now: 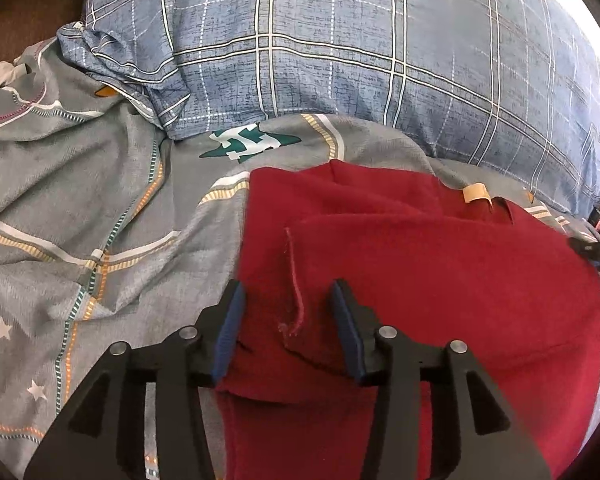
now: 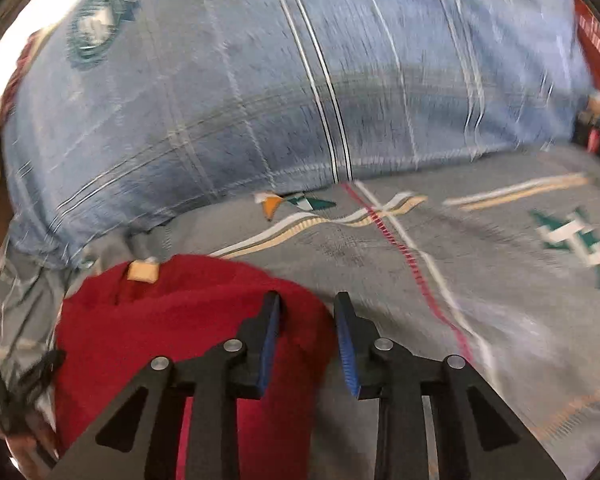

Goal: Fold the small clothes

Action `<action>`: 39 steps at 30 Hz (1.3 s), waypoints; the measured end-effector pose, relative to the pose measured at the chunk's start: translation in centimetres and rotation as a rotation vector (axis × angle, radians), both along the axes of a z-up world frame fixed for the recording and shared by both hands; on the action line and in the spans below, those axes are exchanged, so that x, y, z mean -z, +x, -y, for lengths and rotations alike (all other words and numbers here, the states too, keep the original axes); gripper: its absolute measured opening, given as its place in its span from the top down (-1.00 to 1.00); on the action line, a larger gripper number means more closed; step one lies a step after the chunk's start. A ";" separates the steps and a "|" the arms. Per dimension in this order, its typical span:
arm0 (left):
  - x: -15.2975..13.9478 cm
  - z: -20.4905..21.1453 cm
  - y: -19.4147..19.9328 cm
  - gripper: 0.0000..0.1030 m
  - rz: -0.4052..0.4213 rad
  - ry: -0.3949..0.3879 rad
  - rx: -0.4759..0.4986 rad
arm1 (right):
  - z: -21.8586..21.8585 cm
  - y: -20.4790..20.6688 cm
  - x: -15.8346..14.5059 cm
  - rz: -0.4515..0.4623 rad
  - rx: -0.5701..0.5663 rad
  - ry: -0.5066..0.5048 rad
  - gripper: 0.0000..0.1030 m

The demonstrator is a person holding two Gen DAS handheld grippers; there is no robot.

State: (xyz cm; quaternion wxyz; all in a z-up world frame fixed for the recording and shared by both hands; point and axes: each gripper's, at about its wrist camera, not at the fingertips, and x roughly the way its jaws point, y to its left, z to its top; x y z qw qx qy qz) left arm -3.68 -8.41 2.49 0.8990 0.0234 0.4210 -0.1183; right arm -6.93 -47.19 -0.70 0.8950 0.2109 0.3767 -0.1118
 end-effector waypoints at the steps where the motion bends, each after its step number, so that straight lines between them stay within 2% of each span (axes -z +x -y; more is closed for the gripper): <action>1: 0.1 0.0 0.1 0.11 -0.001 0.001 -0.001 | 0.3 1.2 1.1 -0.038 -0.007 0.019 0.46; 2: 0.1 -0.1 0.1 0.06 -0.003 -0.001 -0.003 | 0.3 1.6 1.3 -0.020 -0.005 0.010 0.48; 5: 0.2 -0.6 0.3 -0.05 -0.015 -0.016 -0.012 | -0.2 0.8 0.2 -0.036 -0.015 -0.015 0.36; 9: -0.3 -0.8 -0.1 -0.07 -0.016 -0.013 -0.010 | -2.5 -4.6 -2.7 0.047 -0.069 -0.062 0.22; 11: -0.7 -0.6 -0.8 -0.07 -0.009 -0.003 0.004 | -4.4 -6.7 -2.9 0.057 -0.119 -0.087 0.19; 12: -1.1 -0.5 -1.5 -0.10 -0.010 -0.004 0.018 | -5.1 -7.1 -2.6 0.041 -0.140 -0.099 0.21; 13: -1.4 -0.5 -2.0 -0.14 -0.016 -0.011 0.029 | -6.0 -7.0 -1.4 -0.017 -0.165 -0.140 0.21; 15: -2.1 -0.7 -3.3 -0.36 -0.025 -0.029 0.046 | -6.5 -6.0 1.2 -0.118 -0.153 -0.212 0.13; 18: -3.2 -1.4 -6.3 -0.53 -0.015 -0.048 0.054 | -5.8 -7.7 0.2 -0.092 -0.095 -0.172 -0.01; 19: -3.3 -1.8 -7.4 -0.57 -0.014 -0.048 0.057 | -5.8 -8.7 -0.6 -0.064 -0.082 -0.150 -0.02; 21: -3.3 -2.2 -9.0 -0.58 -0.029 -0.043 0.067 | -6.2 -10.6 -1.8 -0.023 -0.093 -0.128 -0.18; 23: -3.3 -2.7 -10.3 -0.58 -0.051 -0.041 0.073 | -7.3 -12.9 -2.6 -0.023 -0.146 -0.106 -0.28; 25: -3.3 -3.3 -12.3 -0.58 -0.073 -0.049 0.107 | -8.7 -15.4 -3.0 -0.031 -0.217 -0.068 -0.28; 28: -3.3 -4.4 -14.6 -0.58 -0.068 -0.021 0.116 | -11.4 -18.1 -3.5 -0.002 -0.343 0.051 -0.32; 32: -3.5 -6.6 -16.6 -0.58 -0.085 -0.054 0.095 | -18.9 -20.3 -2.7 0.030 -0.635 0.195 -0.32; 34: -3.9 -7.6 -17.4 -0.58 -0.081 -0.070 0.081 | -22.8 -20.5 -1.7 0.020 -0.742 0.212 -0.32; 39: -5.1 -9.8 -18.9 -0.58 -0.058 -0.086 0.043 | -32.8 -18.2 4.2 -0.153 -0.890 0.124 -0.30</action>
